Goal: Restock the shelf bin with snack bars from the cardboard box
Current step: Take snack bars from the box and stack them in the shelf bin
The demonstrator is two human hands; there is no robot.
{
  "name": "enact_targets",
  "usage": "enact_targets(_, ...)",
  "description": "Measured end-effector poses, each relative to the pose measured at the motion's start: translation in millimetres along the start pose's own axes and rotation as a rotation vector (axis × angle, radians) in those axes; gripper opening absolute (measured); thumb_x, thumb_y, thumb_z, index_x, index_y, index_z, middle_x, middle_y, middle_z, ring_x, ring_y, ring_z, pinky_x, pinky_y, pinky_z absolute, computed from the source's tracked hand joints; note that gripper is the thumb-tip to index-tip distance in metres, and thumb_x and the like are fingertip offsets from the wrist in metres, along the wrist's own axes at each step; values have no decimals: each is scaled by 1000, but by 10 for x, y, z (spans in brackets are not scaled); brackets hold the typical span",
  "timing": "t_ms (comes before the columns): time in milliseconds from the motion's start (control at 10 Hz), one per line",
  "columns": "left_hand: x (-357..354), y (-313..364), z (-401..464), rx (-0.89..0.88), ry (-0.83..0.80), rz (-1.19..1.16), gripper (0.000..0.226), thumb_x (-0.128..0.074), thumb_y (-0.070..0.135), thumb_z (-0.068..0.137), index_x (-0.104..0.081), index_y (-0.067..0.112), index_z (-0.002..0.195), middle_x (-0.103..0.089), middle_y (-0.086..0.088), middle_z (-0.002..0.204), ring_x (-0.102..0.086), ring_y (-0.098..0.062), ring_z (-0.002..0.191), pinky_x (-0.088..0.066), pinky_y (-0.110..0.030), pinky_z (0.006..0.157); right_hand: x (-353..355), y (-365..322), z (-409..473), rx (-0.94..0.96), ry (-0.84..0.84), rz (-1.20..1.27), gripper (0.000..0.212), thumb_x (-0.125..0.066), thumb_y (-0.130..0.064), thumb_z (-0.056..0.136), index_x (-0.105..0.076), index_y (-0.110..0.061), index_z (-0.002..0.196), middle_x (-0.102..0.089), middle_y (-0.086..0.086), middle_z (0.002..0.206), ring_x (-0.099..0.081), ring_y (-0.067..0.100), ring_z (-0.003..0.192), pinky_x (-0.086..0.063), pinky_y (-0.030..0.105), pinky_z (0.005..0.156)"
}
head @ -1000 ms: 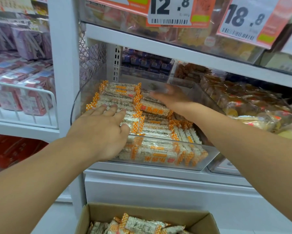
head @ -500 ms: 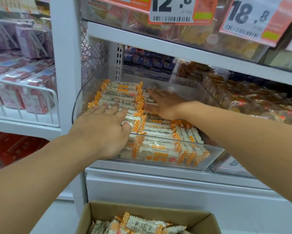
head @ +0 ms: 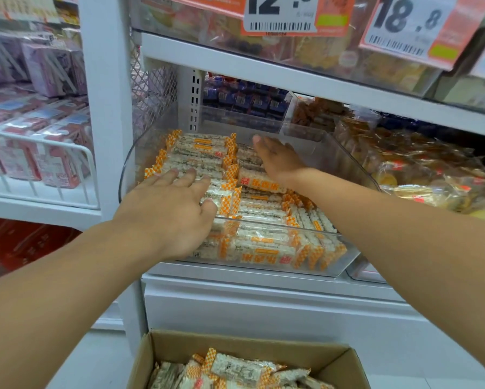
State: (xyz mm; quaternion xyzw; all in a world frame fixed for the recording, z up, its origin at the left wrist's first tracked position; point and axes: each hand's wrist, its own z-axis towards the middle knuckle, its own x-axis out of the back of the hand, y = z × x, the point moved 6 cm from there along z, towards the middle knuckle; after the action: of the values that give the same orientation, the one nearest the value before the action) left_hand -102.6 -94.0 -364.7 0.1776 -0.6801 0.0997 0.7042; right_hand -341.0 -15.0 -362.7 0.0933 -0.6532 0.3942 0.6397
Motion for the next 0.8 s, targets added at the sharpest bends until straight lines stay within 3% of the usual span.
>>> enact_targets(100,-3,-2,10,5,15,2,60,-15,45,103,-7,31,161,-2,4,169,-3,-18,155,-4,-37,125,133,-80,-28,-132,289,402,60,-23,-49,108,-51,-10,143,-51,16,146,-47,33,134,-36,36,104)
enact_targets(200,-6,-5,11,3,19,-3,60,-14,46,103,-8,31,161,-2,4,169,-3,-18,155,-4,-37,125,214,-1,-57,-305,485,575,55,-31,-43,109,-55,1,132,-59,20,134,-54,35,125,-40,34,92)
enact_targets(300,-8,-15,13,-3,31,-2,60,-15,46,103,-9,31,161,-4,4,169,-4,-18,155,-5,-37,125,216,60,-33,-370,480,569,55,-34,-44,107,-60,1,124,-64,18,125,-59,34,119,-45,37,98)
enact_targets(400,-10,-21,18,-9,34,-1,60,-15,46,103,-10,31,161,-4,4,168,-5,-18,155,-5,-36,125,286,40,-74,-325,490,522,67,-33,-60,102,-69,-4,109,-71,16,113,-65,34,107,-50,46,95)
enact_targets(500,-14,-17,19,-13,29,1,60,-15,46,103,-8,31,161,-3,4,169,-4,-17,155,-4,-36,125,447,-64,-218,-137,336,277,71,-35,-59,102,-72,1,104,-70,16,104,-64,30,95,-48,36,86)
enact_targets(600,-17,-15,24,-12,22,-6,59,-15,46,104,-7,31,161,-2,4,169,-3,-17,155,-4,-35,125,455,-107,-387,42,41,73,59,-64,-61,89,-58,-26,135,-54,-3,142,-51,15,127,-36,25,94)
enact_targets(700,-22,-11,27,-14,26,-8,60,-15,46,104,-8,31,161,-3,4,169,-3,-18,155,-4,-36,125,437,-73,-468,110,-115,-294,104,-85,-54,71,-28,-33,156,-22,-6,164,-26,20,148,-32,34,116)
enact_targets(800,-34,-10,37,-27,48,-10,60,-14,46,103,-10,30,161,-6,3,168,-6,-19,155,-6,-37,125,450,-79,-482,185,-86,-412,102,-86,-40,75,-27,-28,157,-18,1,166,-22,25,150,-27,36,119)
